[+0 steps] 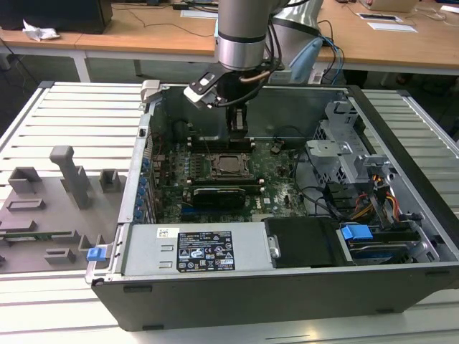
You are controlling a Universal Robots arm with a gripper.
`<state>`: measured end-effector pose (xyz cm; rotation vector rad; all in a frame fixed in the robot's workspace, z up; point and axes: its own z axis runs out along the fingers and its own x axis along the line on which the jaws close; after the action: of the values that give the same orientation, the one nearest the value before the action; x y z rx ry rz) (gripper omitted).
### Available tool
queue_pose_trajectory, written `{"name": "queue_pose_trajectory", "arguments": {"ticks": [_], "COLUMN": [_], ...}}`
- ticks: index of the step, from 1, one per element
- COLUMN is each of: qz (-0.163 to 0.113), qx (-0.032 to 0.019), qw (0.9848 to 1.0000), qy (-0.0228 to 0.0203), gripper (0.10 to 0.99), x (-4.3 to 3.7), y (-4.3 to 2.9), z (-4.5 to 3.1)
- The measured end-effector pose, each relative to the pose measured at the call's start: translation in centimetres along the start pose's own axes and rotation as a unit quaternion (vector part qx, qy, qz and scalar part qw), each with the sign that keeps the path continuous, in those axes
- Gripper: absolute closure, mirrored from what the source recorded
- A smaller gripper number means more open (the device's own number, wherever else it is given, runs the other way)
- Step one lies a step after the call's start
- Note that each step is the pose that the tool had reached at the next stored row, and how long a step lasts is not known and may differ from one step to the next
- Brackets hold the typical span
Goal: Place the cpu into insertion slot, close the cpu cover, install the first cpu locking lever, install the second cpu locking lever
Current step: 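Install the first cpu locking lever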
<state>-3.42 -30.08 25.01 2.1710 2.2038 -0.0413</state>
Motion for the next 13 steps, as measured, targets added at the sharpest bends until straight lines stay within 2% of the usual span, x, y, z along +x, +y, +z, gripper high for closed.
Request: {"name": "queue_pose_trajectory", "arguments": {"ticks": [6, 10, 13], "qz": [0.000, 0.000, 0.000], "qx": [0.0000, 0.0000, -0.0001], "qw": [1.0000, 1.0000, 1.0000], "qy": [0.0000, -0.0001, -0.0001], "gripper": [0.976, 0.976, 0.976], "x": [0.01, 0.01, -0.01], "y": [-0.60, -0.62, -0.61], "z": [-0.01, -0.02, -0.38]}}
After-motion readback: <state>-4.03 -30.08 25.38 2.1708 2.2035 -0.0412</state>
